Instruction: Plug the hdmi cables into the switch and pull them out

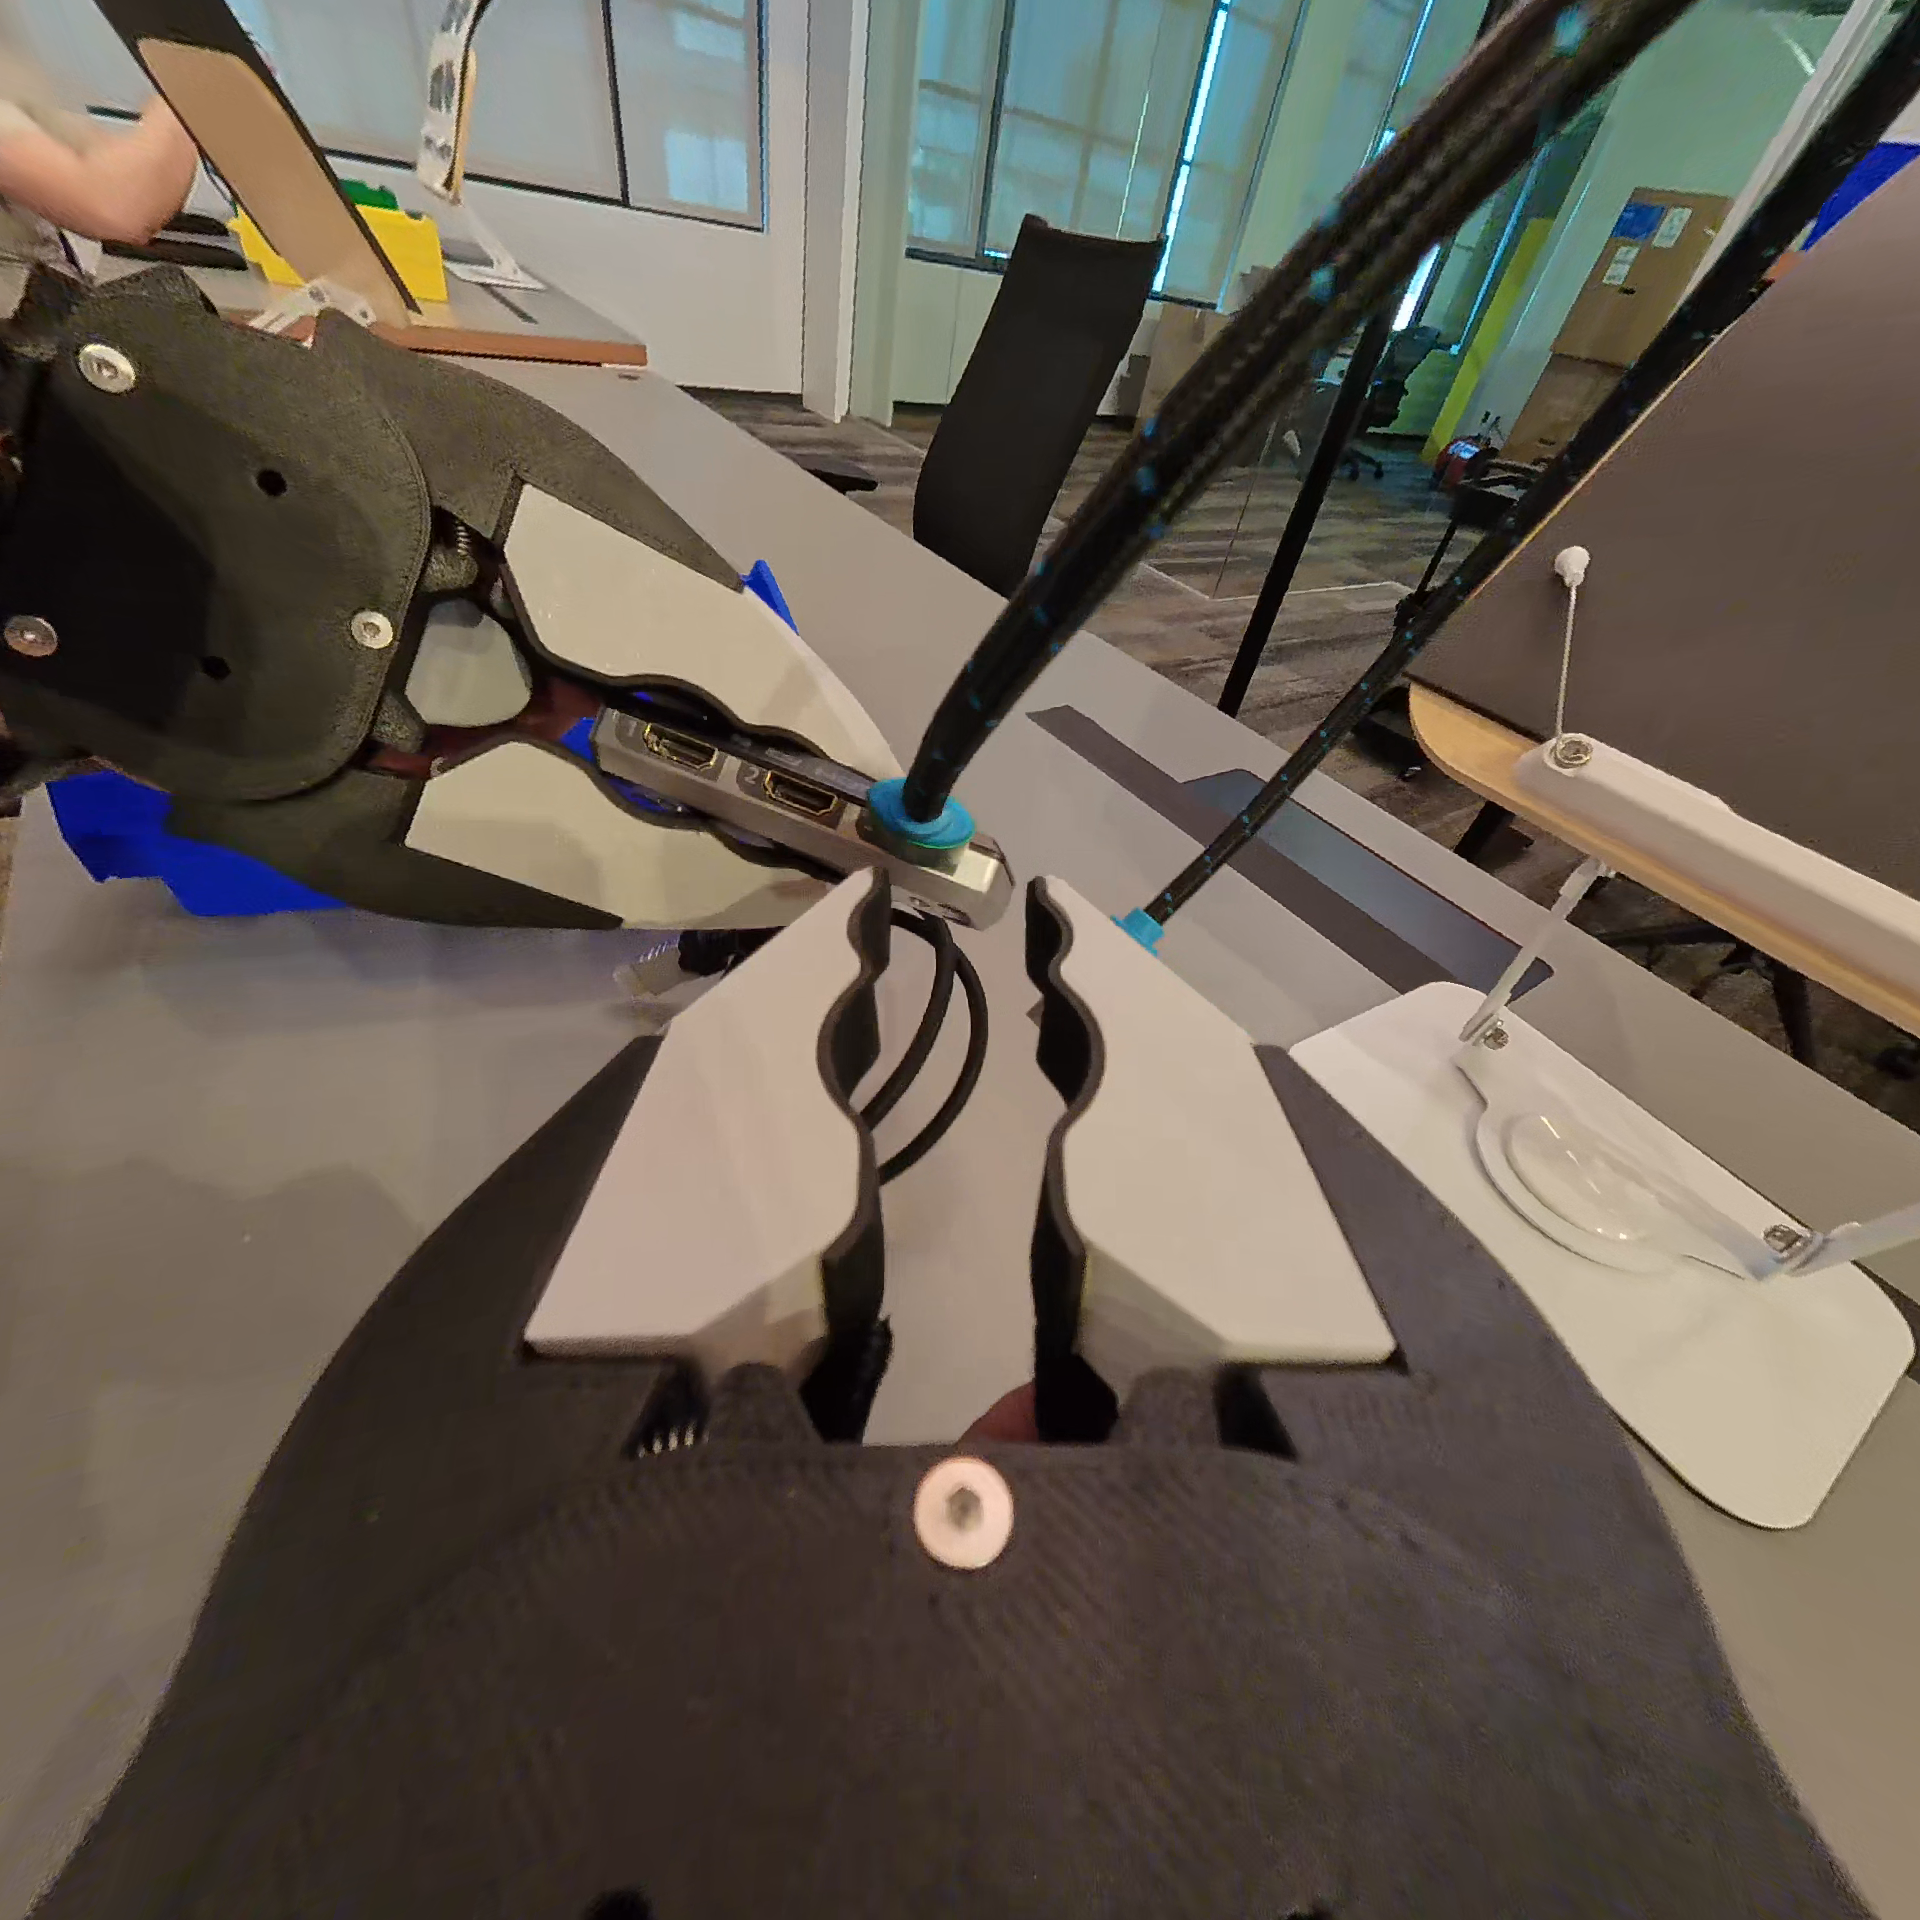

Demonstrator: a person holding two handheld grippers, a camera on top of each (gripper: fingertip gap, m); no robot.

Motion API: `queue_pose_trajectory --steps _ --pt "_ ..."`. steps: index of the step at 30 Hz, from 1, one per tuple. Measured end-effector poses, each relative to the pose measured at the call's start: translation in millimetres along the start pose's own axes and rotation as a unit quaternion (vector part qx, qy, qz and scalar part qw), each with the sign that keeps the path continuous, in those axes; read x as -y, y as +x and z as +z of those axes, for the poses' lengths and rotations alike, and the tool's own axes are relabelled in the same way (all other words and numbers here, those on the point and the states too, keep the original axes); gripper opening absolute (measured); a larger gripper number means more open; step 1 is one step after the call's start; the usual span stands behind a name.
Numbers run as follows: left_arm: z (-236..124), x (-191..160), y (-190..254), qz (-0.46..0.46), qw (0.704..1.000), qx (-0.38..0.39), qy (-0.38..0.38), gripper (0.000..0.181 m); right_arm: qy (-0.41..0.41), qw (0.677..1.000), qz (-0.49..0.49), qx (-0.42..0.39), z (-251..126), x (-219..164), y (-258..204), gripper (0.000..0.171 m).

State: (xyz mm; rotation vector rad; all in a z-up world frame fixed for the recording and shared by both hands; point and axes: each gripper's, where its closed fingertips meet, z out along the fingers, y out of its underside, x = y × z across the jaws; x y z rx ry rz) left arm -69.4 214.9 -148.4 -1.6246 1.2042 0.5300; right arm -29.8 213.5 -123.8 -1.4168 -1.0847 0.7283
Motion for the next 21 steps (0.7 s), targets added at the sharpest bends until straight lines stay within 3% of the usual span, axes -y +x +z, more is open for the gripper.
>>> queue_pose_trajectory --steps 10,21 --pt "-1.5 1.7 -0.1 0.052 0.998 0.031 -0.003 0.023 -0.034 0.998 0.036 0.039 7.7 0.6 -10.5 0.025" --pt "-1.0 1.7 -2.0 0.113 0.99 0.08 -0.022 0.023 -0.058 0.995 0.072 0.027 12.5 -3.2 -11.3 0.02"
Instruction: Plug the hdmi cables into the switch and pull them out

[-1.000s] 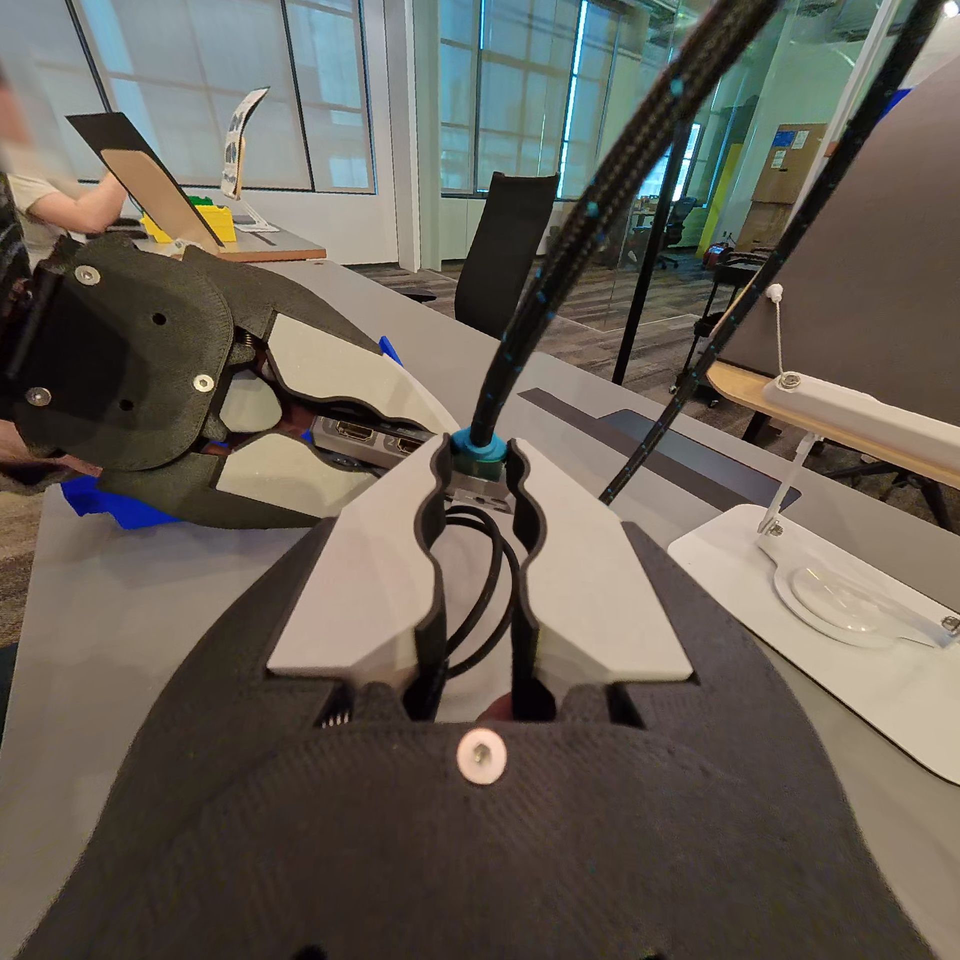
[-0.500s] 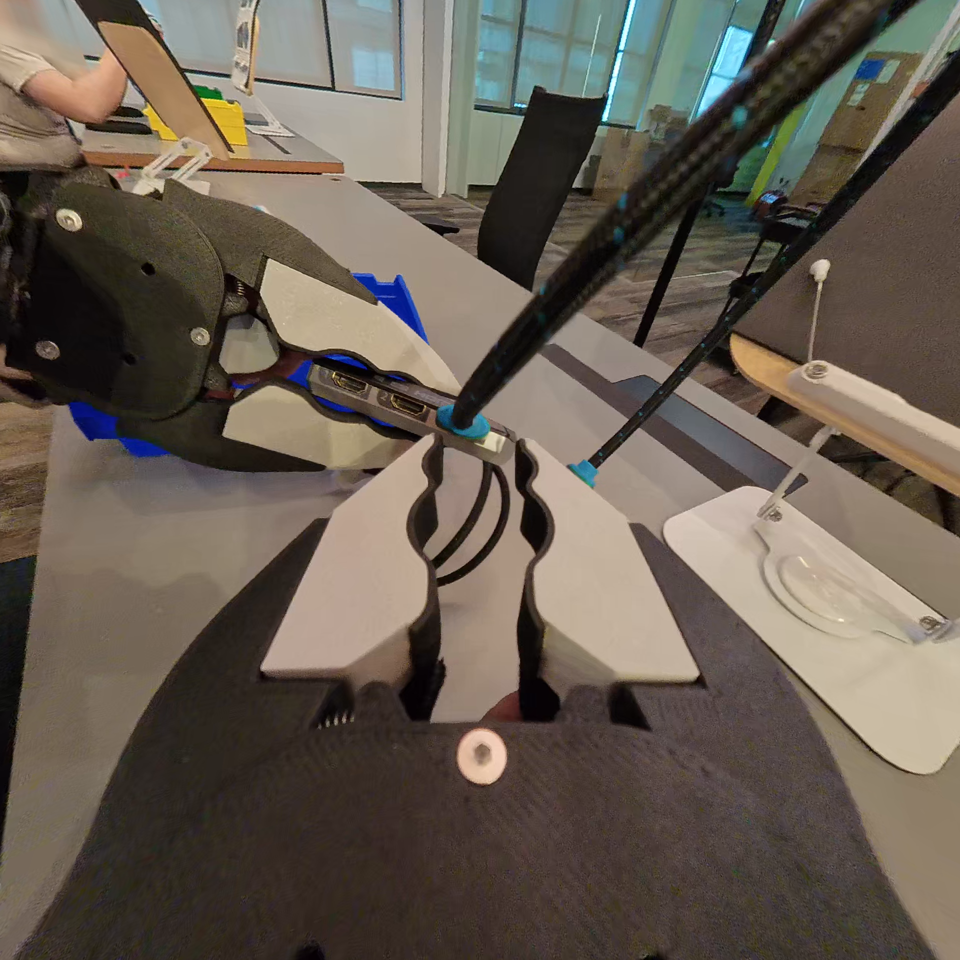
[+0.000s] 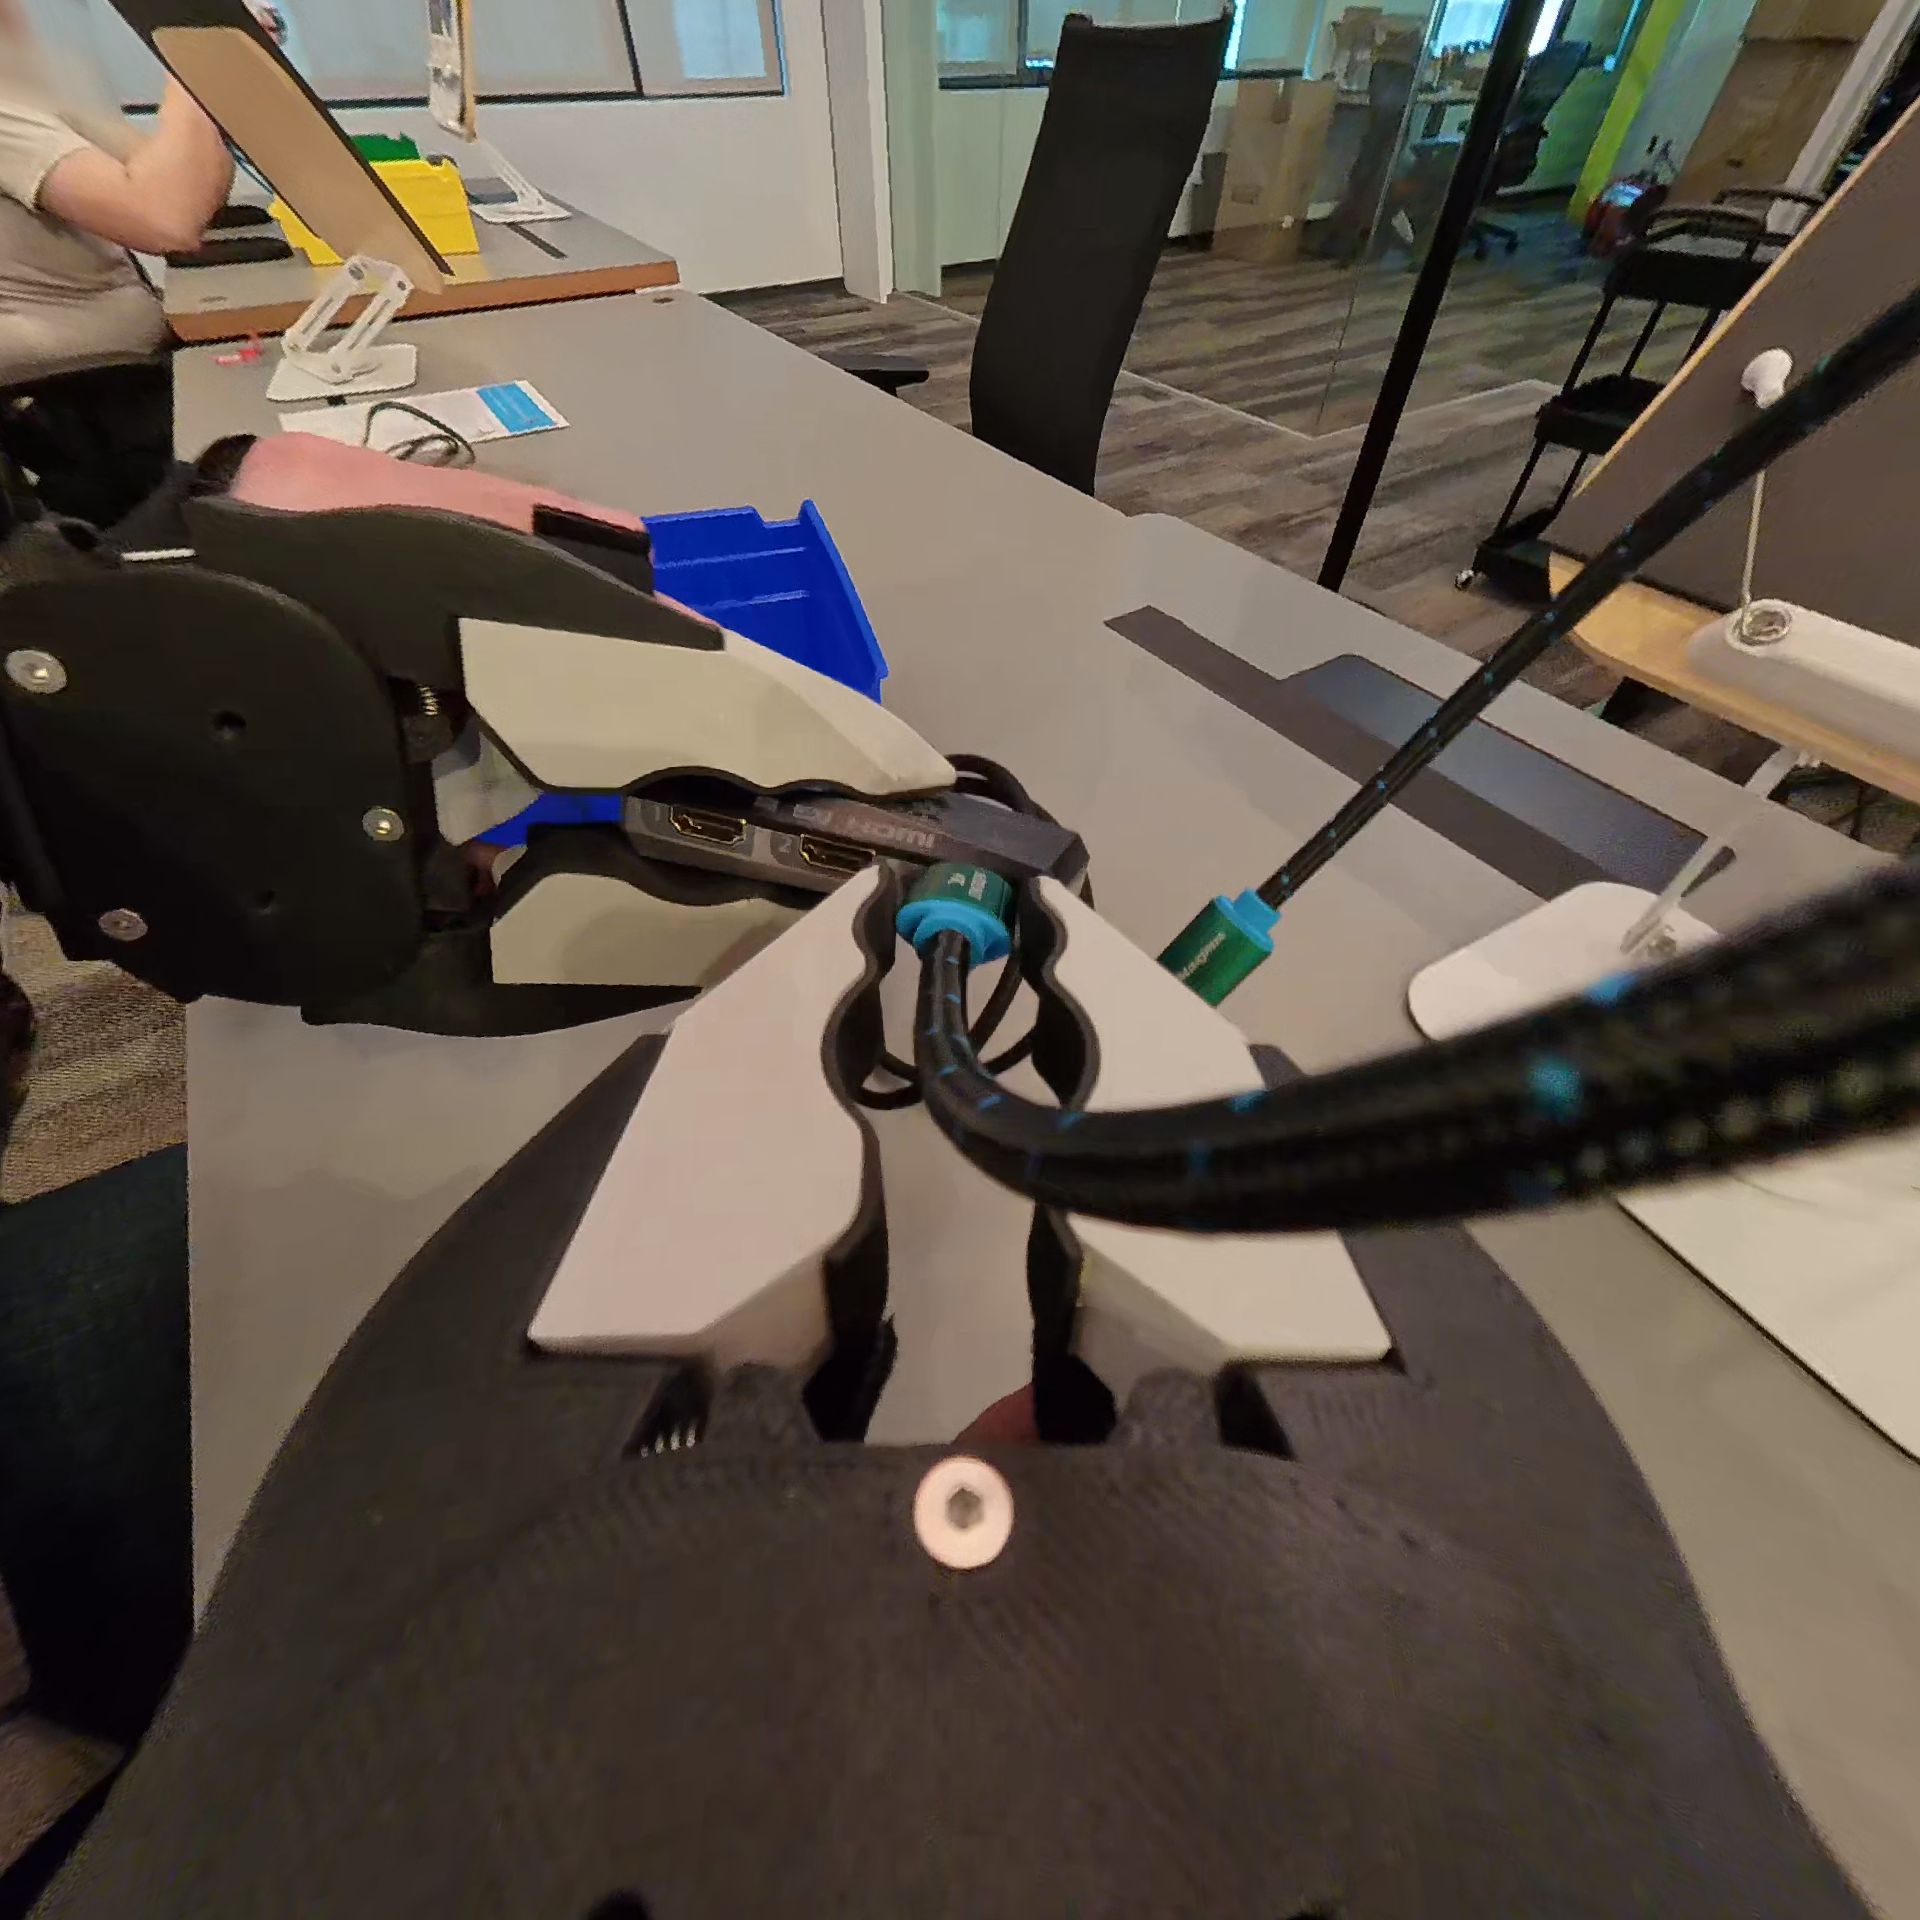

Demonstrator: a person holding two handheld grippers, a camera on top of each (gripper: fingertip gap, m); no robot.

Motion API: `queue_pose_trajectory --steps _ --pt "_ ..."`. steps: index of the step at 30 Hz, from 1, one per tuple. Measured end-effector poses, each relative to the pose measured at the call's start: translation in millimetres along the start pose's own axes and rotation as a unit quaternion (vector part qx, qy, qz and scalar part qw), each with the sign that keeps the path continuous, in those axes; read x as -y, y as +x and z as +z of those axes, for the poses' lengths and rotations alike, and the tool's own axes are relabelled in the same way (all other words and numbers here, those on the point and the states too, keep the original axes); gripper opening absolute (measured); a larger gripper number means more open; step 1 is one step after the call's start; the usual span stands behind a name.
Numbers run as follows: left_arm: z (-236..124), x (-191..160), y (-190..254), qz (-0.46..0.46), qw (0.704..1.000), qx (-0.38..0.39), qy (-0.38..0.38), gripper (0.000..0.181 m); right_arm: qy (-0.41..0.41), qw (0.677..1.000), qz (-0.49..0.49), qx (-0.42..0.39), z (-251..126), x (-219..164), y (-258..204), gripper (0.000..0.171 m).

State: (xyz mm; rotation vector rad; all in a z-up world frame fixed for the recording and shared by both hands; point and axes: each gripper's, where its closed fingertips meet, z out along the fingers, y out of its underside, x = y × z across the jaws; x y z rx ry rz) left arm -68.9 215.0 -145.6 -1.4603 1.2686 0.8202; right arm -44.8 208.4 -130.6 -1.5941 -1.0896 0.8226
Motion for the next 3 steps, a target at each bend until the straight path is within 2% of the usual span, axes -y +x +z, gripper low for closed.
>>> queue_pose_trajectory --steps 3 --pt "0.3 0.1 -2.6 0.014 1.0 0.016 -0.004 0.023 -0.001 1.0 -0.003 -0.008 0.2 -0.8 0.8 0.019"
